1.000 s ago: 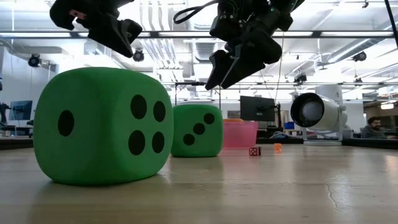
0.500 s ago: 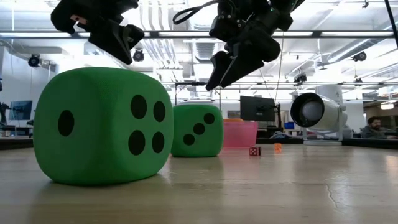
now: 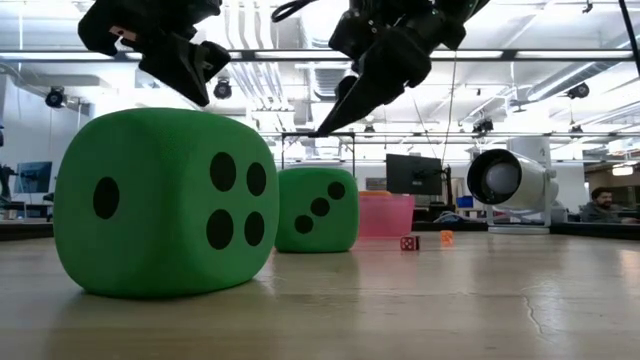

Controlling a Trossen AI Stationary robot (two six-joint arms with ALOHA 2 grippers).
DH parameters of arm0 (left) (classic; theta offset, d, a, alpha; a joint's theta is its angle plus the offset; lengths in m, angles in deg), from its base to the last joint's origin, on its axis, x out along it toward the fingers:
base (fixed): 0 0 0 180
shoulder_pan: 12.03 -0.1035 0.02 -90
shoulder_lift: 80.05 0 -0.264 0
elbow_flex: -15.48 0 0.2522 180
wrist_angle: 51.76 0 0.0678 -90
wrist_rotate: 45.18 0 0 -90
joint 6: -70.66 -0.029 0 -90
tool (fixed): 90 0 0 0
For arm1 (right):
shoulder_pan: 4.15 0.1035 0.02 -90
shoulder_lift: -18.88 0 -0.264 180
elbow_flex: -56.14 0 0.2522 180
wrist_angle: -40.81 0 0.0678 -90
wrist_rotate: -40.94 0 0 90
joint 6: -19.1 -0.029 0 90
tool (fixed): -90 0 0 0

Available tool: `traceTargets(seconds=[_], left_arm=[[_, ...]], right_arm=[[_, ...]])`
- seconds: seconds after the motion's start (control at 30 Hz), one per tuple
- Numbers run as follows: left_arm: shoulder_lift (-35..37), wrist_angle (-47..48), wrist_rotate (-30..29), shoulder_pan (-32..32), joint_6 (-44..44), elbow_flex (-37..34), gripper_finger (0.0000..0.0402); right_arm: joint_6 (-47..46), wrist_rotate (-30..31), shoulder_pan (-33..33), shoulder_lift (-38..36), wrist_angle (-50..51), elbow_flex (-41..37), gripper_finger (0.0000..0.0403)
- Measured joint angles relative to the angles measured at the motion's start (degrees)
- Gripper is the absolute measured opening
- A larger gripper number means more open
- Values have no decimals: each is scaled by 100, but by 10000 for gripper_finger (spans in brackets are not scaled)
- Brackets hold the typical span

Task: Pick & Place Dice
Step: Put the top large green dice into the the pink bin

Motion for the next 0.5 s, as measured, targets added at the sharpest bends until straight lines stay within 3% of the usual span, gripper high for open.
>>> traceTargets(seconds=[0.23, 0.5], left_arm=[[0, -3, -7, 0, 0, 0, 8], [0, -3, -20, 0, 2, 0, 8]], right_arm=[[153, 4, 419, 51, -22, -18, 380], [-470, 13, 627, 288, -472, -14, 380]])
